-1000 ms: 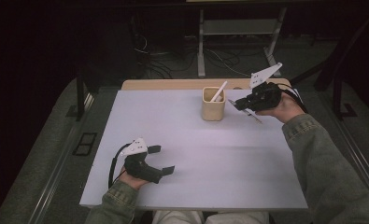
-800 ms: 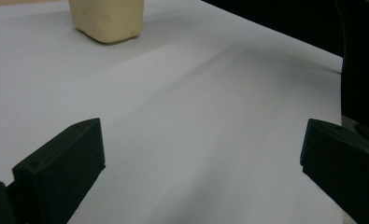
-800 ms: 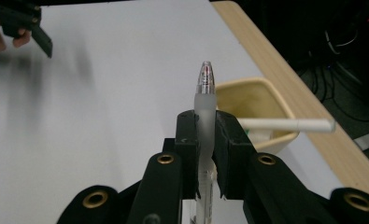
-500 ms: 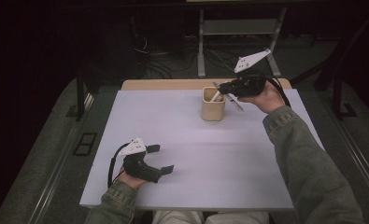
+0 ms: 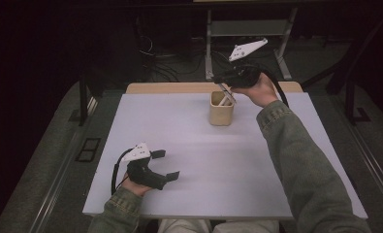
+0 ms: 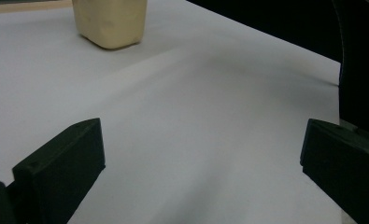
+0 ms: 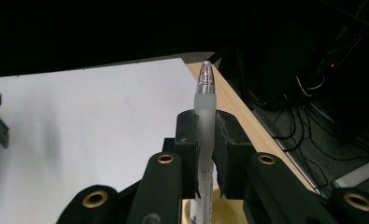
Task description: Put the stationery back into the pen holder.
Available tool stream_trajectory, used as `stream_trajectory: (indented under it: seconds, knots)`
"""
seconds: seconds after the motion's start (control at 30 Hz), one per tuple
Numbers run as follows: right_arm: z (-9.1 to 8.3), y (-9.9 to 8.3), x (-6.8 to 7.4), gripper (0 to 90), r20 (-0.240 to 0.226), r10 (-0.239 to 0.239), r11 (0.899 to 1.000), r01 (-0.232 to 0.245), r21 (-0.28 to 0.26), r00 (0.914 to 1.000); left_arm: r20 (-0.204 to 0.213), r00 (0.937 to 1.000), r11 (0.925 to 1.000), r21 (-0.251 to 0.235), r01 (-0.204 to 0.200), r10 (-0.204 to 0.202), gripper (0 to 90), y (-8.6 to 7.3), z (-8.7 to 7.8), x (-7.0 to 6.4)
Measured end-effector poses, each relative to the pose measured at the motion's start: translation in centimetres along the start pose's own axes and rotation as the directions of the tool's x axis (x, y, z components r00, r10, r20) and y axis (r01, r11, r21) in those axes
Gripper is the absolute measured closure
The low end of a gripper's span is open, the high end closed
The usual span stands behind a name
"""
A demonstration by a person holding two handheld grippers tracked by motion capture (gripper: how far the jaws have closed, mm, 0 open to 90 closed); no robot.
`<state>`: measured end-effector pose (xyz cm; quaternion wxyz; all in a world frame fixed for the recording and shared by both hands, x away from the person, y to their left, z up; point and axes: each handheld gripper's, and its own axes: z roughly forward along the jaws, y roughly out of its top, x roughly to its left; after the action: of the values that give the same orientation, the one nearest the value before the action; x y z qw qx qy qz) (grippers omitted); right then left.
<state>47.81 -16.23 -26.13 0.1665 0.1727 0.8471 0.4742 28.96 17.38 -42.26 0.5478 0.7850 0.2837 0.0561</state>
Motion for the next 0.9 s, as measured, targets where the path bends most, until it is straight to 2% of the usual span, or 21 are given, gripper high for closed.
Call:
stream_trajectory:
  seconds: [0.17, 0.43, 0.57, 0.77, 0.9]
  knots:
    - [1.1, -0.2, -0.5, 79.8, 0.01, 0.011, 0.999, -0.01, -0.04, 0.9999, 0.002, 1.0, 1.0, -0.002, 0.0, 0.0, 0.0, 0.0, 0.0, 0.0]
    - [2.6, -1.4, -1.3, 79.7, 0.026, 0.07, 0.994, -0.068, -0.083, 0.9972, 0.003, 1.0, 1.0, -0.007, -0.005, 0.005, 0.0, 0.0, -0.1, 0.1]
    - [3.2, -2.2, -1.6, 79.7, 0.035, 0.112, 0.988, -0.108, -0.109, 0.9931, 0.004, 1.0, 1.0, -0.008, -0.003, 0.003, 0.0, 0.0, -0.2, 0.2]
    - [4.0, -3.7, -1.7, 79.7, 0.073, 0.151, 0.98, -0.14, -0.14, 0.9858, 0.004, 1.0, 0.9999, -0.013, -0.003, 0.003, 0.0, 0.0, -0.2, 0.1]
    - [4.3, -4.7, -1.7, 79.7, 0.089, 0.172, 0.977, -0.159, -0.142, 0.981, 0.006, 1.0, 1.0, -0.01, -0.001, 0.001, 0.0, 0.0, -0.2, 0.1]
